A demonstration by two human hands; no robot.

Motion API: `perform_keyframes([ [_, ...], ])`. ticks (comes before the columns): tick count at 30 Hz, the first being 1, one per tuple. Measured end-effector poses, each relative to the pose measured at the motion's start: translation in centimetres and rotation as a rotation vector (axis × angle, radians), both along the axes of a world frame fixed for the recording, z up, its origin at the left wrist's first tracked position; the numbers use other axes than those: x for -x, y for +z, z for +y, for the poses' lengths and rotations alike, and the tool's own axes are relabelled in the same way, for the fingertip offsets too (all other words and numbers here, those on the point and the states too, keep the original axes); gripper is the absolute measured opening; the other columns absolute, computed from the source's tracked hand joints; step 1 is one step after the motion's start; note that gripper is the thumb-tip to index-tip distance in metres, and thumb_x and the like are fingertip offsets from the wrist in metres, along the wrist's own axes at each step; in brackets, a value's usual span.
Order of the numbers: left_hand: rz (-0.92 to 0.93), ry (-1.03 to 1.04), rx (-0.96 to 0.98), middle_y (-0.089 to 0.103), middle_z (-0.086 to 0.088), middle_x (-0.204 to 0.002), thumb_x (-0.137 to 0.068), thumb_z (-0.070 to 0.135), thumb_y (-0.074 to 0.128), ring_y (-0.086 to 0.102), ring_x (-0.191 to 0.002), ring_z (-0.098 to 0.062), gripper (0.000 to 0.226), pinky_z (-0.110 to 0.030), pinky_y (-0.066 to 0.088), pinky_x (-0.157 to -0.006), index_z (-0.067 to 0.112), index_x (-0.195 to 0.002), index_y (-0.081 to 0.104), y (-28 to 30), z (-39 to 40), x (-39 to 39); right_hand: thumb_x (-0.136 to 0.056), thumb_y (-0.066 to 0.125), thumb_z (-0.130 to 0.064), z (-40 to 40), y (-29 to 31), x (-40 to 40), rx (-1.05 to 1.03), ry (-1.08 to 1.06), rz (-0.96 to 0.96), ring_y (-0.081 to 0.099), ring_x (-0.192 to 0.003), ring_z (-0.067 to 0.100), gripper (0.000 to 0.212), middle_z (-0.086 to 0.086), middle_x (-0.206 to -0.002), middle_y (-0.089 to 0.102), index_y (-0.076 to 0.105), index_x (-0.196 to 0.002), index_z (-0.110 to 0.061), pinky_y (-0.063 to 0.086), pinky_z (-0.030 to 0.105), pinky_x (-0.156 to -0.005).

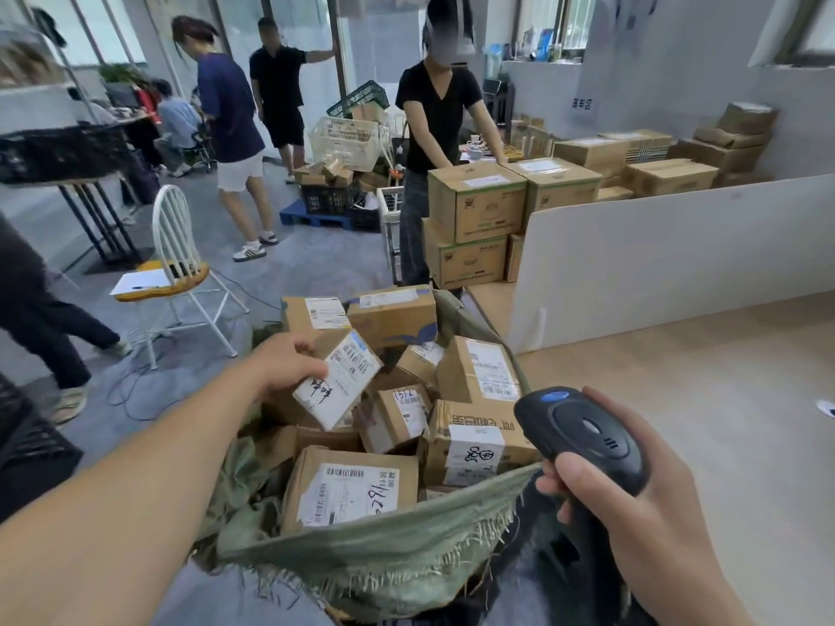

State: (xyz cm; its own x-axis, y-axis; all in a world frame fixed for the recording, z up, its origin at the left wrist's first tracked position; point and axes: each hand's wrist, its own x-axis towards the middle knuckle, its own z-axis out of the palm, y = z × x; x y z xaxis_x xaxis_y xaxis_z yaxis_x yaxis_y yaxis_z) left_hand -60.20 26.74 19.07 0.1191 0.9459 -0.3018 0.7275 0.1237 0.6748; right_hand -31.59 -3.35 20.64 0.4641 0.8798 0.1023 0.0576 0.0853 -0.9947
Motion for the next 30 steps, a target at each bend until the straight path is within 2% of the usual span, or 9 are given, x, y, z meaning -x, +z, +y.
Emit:
perform_keyframes([
  [5, 0.114, 0.062, 0.146, 0.067, -0.012, -0.099, -0.085, 0.015, 0.069, 0.062, -0.083, -0.025, 0.024, -0.037, 0.051, -0.065, 0.009, -0.105, 0.058, -0.4, 0.8, 2.3, -0.071, 0.084, -0.004, 2.9, 0.0, 1.3, 0.008, 0.037, 0.026, 0.068, -0.074, 0.050, 0.062, 0.016, -0.092, 0.077, 0.065, -0.121, -0.036, 0.058, 0.034, -0.053],
  [9, 0.230, 0.118, 0.343, 0.054, -0.018, -0.131, -0.084, 0.038, 0.065, 0.059, -0.106, -0.043, 0.060, -0.051, 0.054, -0.078, 0.015, -0.134, 0.042, -0.2, 0.9, 5.1, -0.030, 0.093, -0.071, 4.5, 0.2, 2.8, 0.027, 0.083, 0.049, 0.076, -0.082, 0.033, 0.103, 0.012, -0.099, 0.078, 0.067, -0.124, -0.038, 0.060, 0.030, -0.059],
  [12, 0.145, 0.266, 0.361, 0.053, -0.016, -0.127, -0.084, 0.033, 0.073, 0.059, -0.105, -0.042, 0.062, -0.054, 0.054, -0.084, 0.014, -0.131, 0.037, -1.7, 0.6, 6.6, -0.029, 0.093, -0.066, 5.7, -0.2, 3.5, 0.046, 0.119, 0.042, 0.077, -0.093, 0.031, 0.107, 0.011, -0.106, 0.077, 0.064, -0.129, -0.039, 0.063, 0.040, -0.074],
  [16, 0.267, 0.225, 0.345, 0.037, -0.021, -0.156, -0.079, 0.052, 0.080, 0.060, -0.113, -0.051, 0.101, -0.056, 0.058, -0.080, 0.009, -0.153, 0.027, -3.2, -0.1, 6.8, -0.022, 0.089, -0.080, 6.6, -0.3, 4.7, 0.074, 0.153, 0.079, 0.076, -0.085, 0.036, 0.120, 0.015, -0.107, 0.075, 0.063, -0.130, -0.036, 0.059, 0.041, -0.060],
  [18, 0.310, 0.216, 0.326, 0.046, -0.023, -0.146, -0.090, 0.044, 0.073, 0.066, -0.092, -0.045, 0.079, -0.047, 0.059, -0.066, 0.006, -0.147, 0.035, -3.5, -0.4, 6.8, -0.022, 0.088, -0.081, 6.9, -0.2, 5.1, 0.072, 0.163, 0.084, 0.075, -0.086, 0.037, 0.118, 0.015, -0.107, 0.075, 0.064, -0.130, -0.037, 0.059, 0.041, -0.061],
  [20, 0.292, 0.225, 0.301, 0.061, -0.020, -0.114, -0.094, 0.026, 0.069, 0.061, -0.073, -0.032, 0.040, -0.038, 0.054, -0.056, 0.005, -0.122, 0.049, -4.4, -0.6, 6.9, -0.023, 0.088, -0.081, 7.0, -0.2, 5.3, 0.068, 0.169, 0.083, 0.075, -0.086, 0.038, 0.117, 0.015, -0.105, 0.075, 0.064, -0.129, -0.038, 0.059, 0.041, -0.061],
  [22, 0.224, 0.244, 0.272, 0.063, -0.016, -0.099, -0.093, 0.014, 0.065, 0.060, -0.074, -0.028, 0.017, -0.040, 0.056, -0.059, 0.008, -0.101, 0.052, -5.4, -0.6, 7.6, -0.023, 0.089, -0.079, 6.9, 0.0, 5.4, 0.075, 0.179, 0.089, 0.075, -0.081, 0.039, 0.116, 0.016, -0.102, 0.076, 0.065, -0.128, -0.038, 0.058, 0.038, -0.057],
  [28, 0.336, 0.169, 0.064, 0.060, -0.015, -0.110, -0.099, 0.019, 0.059, 0.064, -0.095, -0.038, 0.019, -0.047, 0.061, -0.064, 0.008, -0.113, 0.053, -7.3, -0.3, 7.2, -0.051, 0.093, -0.042, 6.5, -0.4, 4.9, 0.085, 0.191, 0.068, 0.075, -0.076, 0.039, 0.084, 0.018, -0.103, 0.075, 0.064, -0.130, -0.034, 0.058, 0.035, -0.054],
  [30, 0.424, 0.127, 0.007, 0.065, -0.013, -0.114, -0.100, 0.023, 0.057, 0.064, -0.101, -0.037, 0.020, -0.042, 0.059, -0.072, 0.009, -0.114, 0.058, -7.8, 0.0, 7.1, -0.040, 0.094, -0.062, 6.2, -0.5, 4.7, 0.086, 0.178, 0.075, 0.076, -0.080, 0.038, 0.101, 0.017, -0.104, 0.075, 0.064, -0.132, -0.034, 0.059, 0.037, -0.055],
])
